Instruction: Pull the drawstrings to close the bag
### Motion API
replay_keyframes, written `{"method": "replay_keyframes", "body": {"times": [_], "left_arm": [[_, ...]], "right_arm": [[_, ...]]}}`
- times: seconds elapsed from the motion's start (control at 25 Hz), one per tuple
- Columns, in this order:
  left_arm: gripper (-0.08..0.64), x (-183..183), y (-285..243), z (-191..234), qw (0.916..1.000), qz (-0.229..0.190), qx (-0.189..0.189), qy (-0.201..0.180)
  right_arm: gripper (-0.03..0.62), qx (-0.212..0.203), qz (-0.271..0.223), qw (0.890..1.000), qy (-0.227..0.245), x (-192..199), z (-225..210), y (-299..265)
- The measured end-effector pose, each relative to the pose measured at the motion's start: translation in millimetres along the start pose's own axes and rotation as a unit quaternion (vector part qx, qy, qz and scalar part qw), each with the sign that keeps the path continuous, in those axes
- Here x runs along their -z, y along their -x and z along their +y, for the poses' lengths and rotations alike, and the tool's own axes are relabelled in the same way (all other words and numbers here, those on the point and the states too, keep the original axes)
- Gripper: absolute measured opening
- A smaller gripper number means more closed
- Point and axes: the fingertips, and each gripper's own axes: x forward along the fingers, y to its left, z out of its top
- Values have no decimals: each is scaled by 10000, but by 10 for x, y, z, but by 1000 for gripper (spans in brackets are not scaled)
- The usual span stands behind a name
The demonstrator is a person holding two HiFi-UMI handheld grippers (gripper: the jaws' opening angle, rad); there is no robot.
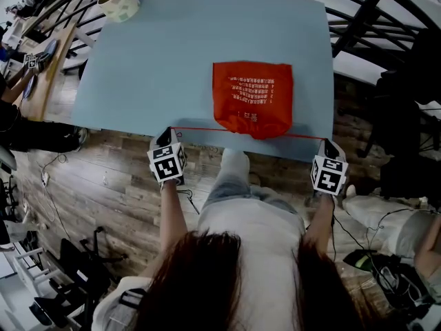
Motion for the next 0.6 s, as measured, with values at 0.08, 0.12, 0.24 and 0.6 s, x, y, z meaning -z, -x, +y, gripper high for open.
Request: {"method": "replay_keyframes", "body": {"times": [0.08,0.12,0.24,0.6], "left_arm": [[15,-23,-5,-11,10000,-17,-3,-25],[15,-25,-10,-21,10000,-19,-3,-29],[15,-17,-8,-18,10000,-16,-22,-66],[15,35,-2,-4,10000,33,-66,-38]], "right_arm": [[25,36,4,9999,94,-3,-20,-19],[25,35,2,9999,117,-3,-24,-25],[25,-14,-57,10000,-42,-7,-27,-11],[25,58,-66,9986,-520,61,-156,2]]}}
